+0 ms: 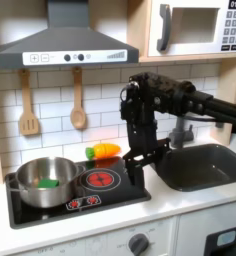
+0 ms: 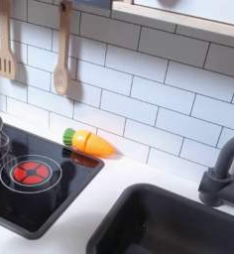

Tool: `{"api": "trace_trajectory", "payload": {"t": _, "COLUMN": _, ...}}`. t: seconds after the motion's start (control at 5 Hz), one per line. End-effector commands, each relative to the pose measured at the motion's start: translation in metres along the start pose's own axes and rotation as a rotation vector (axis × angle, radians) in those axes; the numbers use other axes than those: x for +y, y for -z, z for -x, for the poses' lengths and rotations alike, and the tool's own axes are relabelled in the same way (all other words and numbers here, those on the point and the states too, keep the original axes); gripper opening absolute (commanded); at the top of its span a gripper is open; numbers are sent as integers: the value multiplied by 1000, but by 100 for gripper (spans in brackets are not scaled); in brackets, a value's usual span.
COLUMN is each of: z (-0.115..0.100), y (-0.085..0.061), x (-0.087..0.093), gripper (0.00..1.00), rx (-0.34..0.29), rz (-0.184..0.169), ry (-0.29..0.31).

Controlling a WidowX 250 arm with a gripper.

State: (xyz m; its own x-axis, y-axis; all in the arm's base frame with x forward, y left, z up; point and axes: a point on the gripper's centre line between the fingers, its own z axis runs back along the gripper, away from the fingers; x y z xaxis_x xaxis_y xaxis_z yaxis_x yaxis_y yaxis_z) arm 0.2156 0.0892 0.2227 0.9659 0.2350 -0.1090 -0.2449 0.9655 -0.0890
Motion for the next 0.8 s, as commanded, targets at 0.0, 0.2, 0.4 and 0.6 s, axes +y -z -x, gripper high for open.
{"api": "trace_trajectory", "payload": {"t": 0.0, "z": 2, "y": 3, "x": -2, "gripper": 100, "rx": 3, "rz": -1, "ry": 6}}
{"api": "trace_trajectory", "payload": {"t": 0.2, "z": -1, "y": 3, "x": -1, "gripper": 100, "rx": -1, "rz": 4, "ry": -7}}
{"api": "trace_trajectory", "payload": {"t": 0.4, "z": -6, "y": 7, "x": -2, "gripper": 100, "rx": 8, "rz": 3, "ry": -5}}
{"api": "trace_trajectory", "payload": {"t": 0.6, "z": -14, "y": 10, "x": -3, "gripper": 100, "rx": 12, "rz": 12, "ry": -20}}
